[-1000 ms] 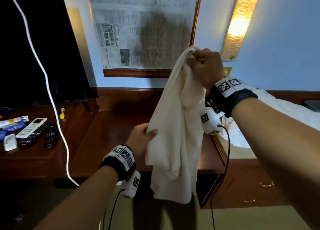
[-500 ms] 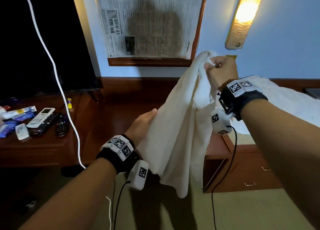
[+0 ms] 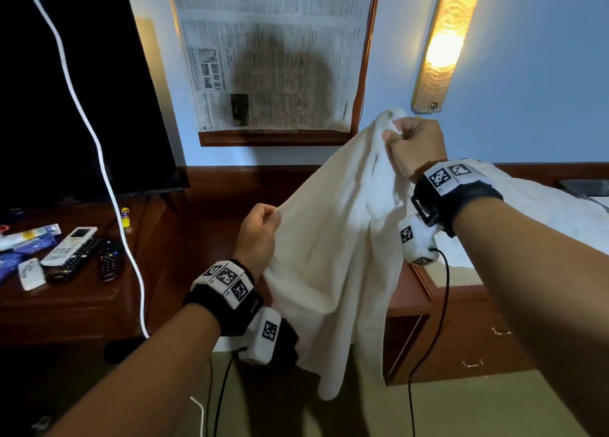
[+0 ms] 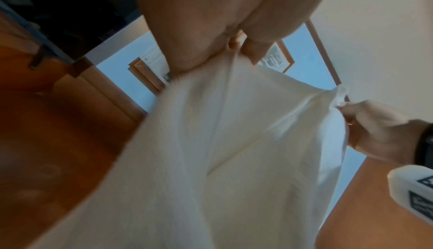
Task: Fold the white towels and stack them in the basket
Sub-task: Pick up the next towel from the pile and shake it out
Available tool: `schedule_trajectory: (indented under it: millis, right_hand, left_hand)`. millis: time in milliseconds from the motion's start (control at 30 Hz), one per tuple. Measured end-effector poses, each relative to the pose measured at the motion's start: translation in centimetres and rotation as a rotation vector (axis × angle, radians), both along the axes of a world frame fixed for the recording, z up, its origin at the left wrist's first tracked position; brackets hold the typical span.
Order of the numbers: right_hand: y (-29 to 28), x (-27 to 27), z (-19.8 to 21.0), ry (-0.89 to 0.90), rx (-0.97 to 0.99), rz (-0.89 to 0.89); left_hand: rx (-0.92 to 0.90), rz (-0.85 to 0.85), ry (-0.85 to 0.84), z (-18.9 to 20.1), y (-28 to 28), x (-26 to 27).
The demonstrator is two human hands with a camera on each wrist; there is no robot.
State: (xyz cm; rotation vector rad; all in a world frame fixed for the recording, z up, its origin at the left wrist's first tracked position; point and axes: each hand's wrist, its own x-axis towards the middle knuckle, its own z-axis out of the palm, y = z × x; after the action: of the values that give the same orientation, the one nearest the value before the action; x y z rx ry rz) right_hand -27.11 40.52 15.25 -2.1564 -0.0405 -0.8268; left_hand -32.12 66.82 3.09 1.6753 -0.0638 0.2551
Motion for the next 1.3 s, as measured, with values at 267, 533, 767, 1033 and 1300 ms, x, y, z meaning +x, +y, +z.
schedule_trajectory:
  millis: [267, 533, 767, 1033, 1300]
  right_hand:
    - [-1.5, 1.2, 0.5, 0.021, -0.063, -0.09]
    - [-5.0, 3.2, -0.4, 0.181, -0.098, -0.311]
    - [-8.2, 4.6, -1.5, 0.281, -0.149, -0.367]
    - [-9.4, 6.6, -3.9, 0.349, -0.191, -0.309]
    - [-11.8, 7.3, -6.3, 0.436, -0.214, -0.205]
  left_hand:
    - [0.764, 0.098, -0.054, -0.3, 1.2, 1.2]
    - [1.084, 0.058, 0.202, -2.6, 3.4, 1.5]
    - [0.992, -0.129, -0.275, -1.5, 4.5, 3.4]
    - [1.467, 0.058, 0.109, -0.8, 3.9, 5.8]
    - [0.535, 0.481, -0.03, -2.5, 4.5, 8.9]
